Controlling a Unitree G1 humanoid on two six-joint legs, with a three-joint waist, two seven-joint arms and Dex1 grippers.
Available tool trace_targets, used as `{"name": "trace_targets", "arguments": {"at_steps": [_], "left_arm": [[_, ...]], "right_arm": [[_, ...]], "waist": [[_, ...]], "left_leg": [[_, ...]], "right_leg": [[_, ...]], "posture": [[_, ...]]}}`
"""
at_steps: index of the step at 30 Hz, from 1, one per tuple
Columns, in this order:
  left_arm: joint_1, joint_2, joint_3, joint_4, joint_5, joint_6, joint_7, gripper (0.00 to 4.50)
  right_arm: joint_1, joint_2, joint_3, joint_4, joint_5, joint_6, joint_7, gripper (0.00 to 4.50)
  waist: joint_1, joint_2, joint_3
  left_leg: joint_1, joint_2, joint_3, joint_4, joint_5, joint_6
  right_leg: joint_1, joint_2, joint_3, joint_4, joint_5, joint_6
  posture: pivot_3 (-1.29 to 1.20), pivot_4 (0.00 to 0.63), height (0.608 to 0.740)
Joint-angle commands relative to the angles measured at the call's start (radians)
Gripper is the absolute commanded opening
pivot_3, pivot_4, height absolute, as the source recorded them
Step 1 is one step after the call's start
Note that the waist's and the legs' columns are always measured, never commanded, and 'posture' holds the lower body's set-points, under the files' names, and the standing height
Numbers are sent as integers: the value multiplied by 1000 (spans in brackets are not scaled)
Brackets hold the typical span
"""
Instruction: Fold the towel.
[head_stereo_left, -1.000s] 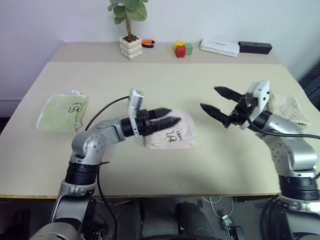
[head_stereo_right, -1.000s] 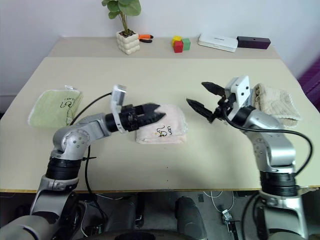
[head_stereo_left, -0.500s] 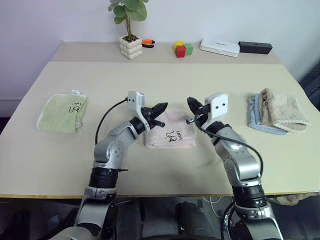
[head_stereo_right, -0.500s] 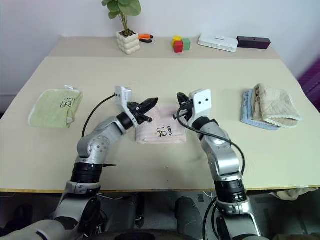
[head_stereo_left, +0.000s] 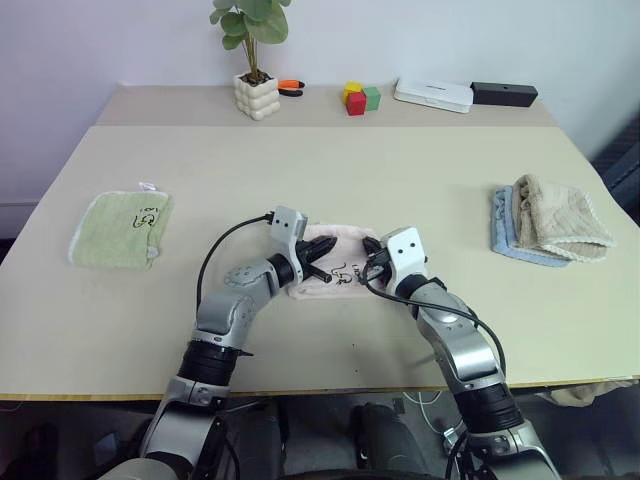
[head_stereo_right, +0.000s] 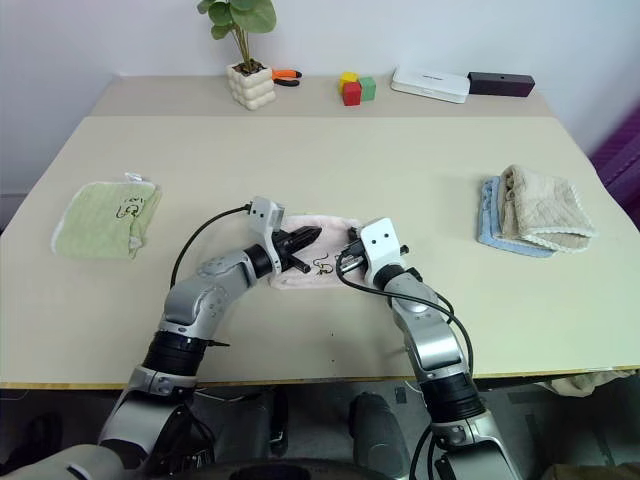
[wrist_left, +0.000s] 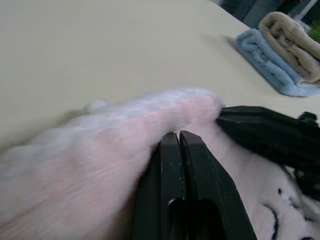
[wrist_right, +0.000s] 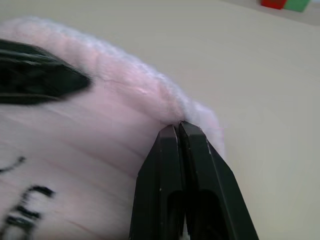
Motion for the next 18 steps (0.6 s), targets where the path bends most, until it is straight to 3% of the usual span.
{"name": "trace_targets", "arguments": {"at_steps": [1,8,13,16,18], "left_arm": [[7,3,76,-44,-76,26,-31,876],[-50,15,177,-198,-250,158,-38,4320],[-97,69,306,-232,-411,310,19,4447],[-149,56,453,-195,-647,458,149,4447],[-152,86,534,-128,-721,544,248,4447]], "right_arm": [[-9,14,-84,-18,86,-5,30,898],[-136,-41,-208,-63,189,-16,89,4356],[-185,-142,-228,-68,263,-24,251,4464],[-173,-204,-218,-82,312,-22,379,4464],[-166,-246,-208,-92,321,-26,444,4464]], "waist": [[-1,0,0],[-2,0,1],[-3,0,1],[-3,0,1],[-3,0,1]], "left_leg": [[0,0,0,0,0,0],[-1,0,0,0,0,0],[0,0,0,0,0,0],[-1,1,0,0,0,0],[-1,1,-1,0,0,0]], "right_leg": [[0,0,0,0,0,0],[-1,0,0,1,0,0],[-1,0,0,1,1,3],[-1,1,0,1,1,3],[-1,0,0,1,1,4]], "posture": [[0,150,735],[0,150,735],[0,150,735],[0,150,735],[0,150,735]]}}
